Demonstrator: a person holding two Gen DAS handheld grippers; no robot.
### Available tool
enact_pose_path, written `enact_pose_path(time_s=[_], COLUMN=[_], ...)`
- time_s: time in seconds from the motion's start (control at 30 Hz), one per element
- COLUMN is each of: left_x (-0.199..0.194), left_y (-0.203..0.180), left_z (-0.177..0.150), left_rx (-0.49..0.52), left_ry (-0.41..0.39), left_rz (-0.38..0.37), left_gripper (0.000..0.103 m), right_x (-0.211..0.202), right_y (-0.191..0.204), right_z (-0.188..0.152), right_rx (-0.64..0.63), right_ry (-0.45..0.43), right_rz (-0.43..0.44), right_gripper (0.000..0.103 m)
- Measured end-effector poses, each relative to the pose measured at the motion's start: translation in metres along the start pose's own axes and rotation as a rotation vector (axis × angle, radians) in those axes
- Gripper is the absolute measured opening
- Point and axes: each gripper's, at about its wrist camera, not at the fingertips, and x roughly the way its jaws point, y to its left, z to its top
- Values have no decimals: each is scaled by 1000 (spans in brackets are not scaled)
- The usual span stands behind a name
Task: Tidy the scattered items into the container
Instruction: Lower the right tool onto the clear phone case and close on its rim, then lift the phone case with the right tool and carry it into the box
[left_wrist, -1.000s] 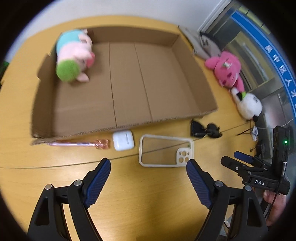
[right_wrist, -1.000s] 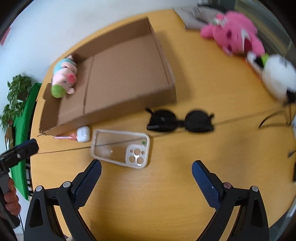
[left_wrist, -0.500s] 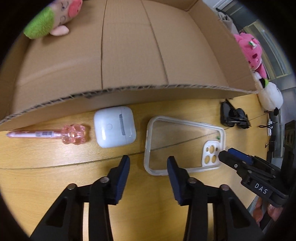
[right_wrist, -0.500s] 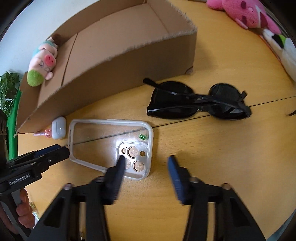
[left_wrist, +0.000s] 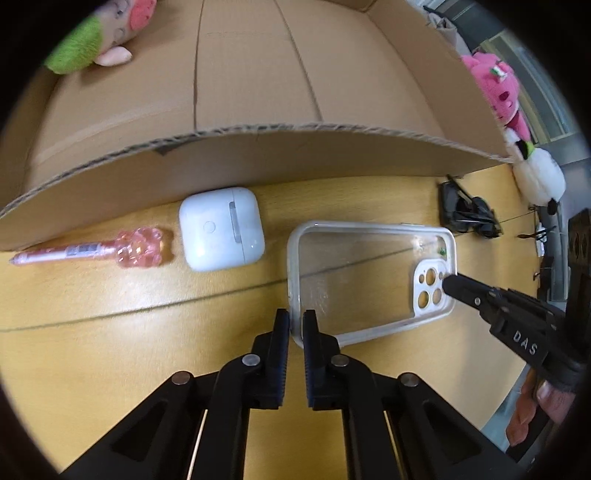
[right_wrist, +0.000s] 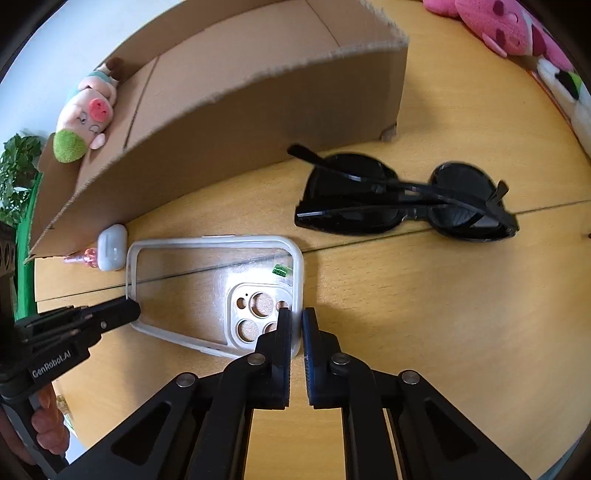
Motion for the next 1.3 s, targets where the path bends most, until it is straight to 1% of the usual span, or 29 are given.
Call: enact_pose_path(time_s=[0.07, 0.17, 0.23, 0.37, 0.43, 0.5, 0.6, 0.77, 0.93, 1.03, 1.3], left_x=[-12, -34, -52, -98, -116, -143, -173, -210, -224, -221, -209], left_y=[-2, -7, -6, 4, 7, 10, 16, 25, 34, 41, 48], left_z=[-4, -10, -12, -7, 1, 12, 34, 77, 113, 130, 181], left_rx=[2, 15, 5, -36, -51, -58, -63, -47, -53, -55, -45], left_ry=[-20, -52, -86, -188, -231, -292, -359, -435, -472, -463, -454], left_rz=[-1, 23, 24, 17, 23, 28, 38, 78, 93, 91, 89], left_gripper=[7, 7, 7, 7, 7, 7, 6, 6, 6, 6, 6], right_x=[-12, -38, -53, -90, -107, -123, -142, -160, -160, -156, -135], right_y=[4, 8, 18, 34, 46, 60, 88, 117, 132, 138, 134], right_z=[0, 6, 7, 20, 33, 48, 77, 123, 161, 181, 234], right_rx=[-20, -70, -98, -141, -168, -197, -231, -273, -287, -288, -257], right_ry=[-26, -71, -98, -164, -201, -245, -301, -357, -371, -365, -331], right_rz=[14, 36, 48, 79, 95, 107, 127, 146, 163, 166, 157], right_gripper=[6, 6, 6, 6, 6, 6, 6, 6, 6, 6, 6])
